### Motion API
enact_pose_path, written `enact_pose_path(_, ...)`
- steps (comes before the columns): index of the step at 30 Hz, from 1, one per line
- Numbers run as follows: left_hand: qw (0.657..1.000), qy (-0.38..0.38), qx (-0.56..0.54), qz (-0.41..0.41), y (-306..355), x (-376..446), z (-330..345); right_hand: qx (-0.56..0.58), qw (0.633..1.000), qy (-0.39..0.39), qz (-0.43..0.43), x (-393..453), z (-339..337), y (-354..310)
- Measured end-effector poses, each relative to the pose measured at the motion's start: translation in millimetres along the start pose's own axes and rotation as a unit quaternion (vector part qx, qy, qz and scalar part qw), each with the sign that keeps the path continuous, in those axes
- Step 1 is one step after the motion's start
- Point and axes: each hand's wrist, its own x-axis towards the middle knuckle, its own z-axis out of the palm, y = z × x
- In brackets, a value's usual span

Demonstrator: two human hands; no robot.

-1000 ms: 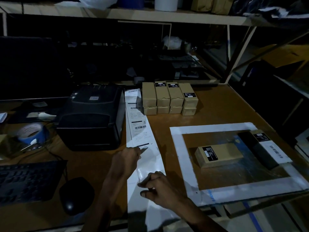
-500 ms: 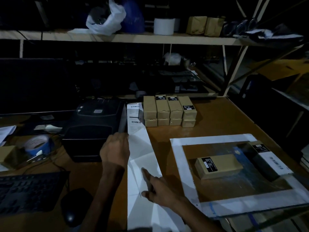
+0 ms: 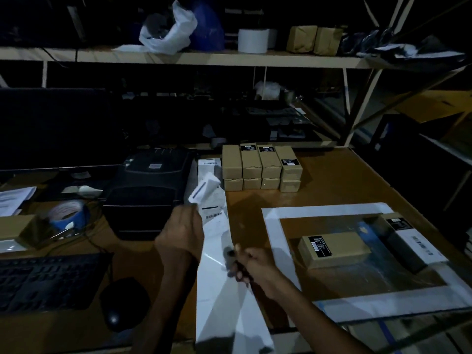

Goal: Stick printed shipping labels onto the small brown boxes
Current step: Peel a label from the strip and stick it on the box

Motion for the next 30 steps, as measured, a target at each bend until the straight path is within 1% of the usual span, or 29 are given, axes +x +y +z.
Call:
enact_pose_path(2,0.996,-0.027,-0.011,0.081,2.4,-22.9,9.9,0.117,0.992,-0.016,0.036,-7.3,-8.8,-13.1)
enact_pose_path(3,0.994,-0.045,-0.006,0.1,6.9,-34.5,14.5,0.134,0.989,-0.031,0.051,-9.3,-15.1,-18.8)
enact_pose_path(6,0.992,-0.076,0.014,0.102,29.2,-60.8,21.5,0.105,0.992,-0.044,0.059,-20.3,-29.8,-35.5)
enact_pose_path(9,0.984,-0.084,0.014,0.154,49.8,-73.1,23.7,0.117,0.992,-0.01,0.048,-34.6,-37.4,-43.0)
enact_pose_path(11,0.981,-0.089,-0.001,0.17,60.6,-74.4,24.8,0.125,0.991,0.047,0.028,-42.6,-43.3,-41.5)
enact_pose_path(13,0.977,-0.115,-0.022,0.176,67.1,-78.1,30.1,0.132,0.988,0.084,-0.002,-48.6,-52.4,-38.9)
enact_pose_path(15,0.971,-0.163,-0.044,0.17,73.9,-81.1,35.2,0.156,0.983,0.1,-0.011,-51.8,-65.1,-37.0)
enact_pose_path(18,0.962,-0.209,-0.087,0.151,87.7,-81.9,39.6,0.173,0.977,0.126,-0.009,-57.9,-88.2,-34.3)
enact_pose_path(21,0.954,-0.227,-0.14,0.134,106.0,-84.8,47.1,0.159,0.977,0.141,-0.024,-65.3,-114.4,-29.3)
enact_pose_path(23,0.953,-0.22,-0.193,0.082,122.5,-84.3,51.0,0.139,0.979,0.145,-0.042,-70.7,-131.7,-26.8)
enact_pose_path(26,0.955,-0.166,-0.245,0.01,150.7,-74.7,55.4,0.082,0.981,0.159,-0.071,-78.6,-155.7,-21.4)
enact_pose_path(27,0.951,-0.157,-0.267,-0.025,159.6,-68.7,56.8,0.069,0.981,0.161,-0.077,-81.3,-163.7,-19.2)
enact_pose_path(30,0.926,-0.174,-0.305,-0.136,181.8,-51.4,71.3,0.036,0.987,0.14,-0.075,-90.1,-188.4,-11.8)
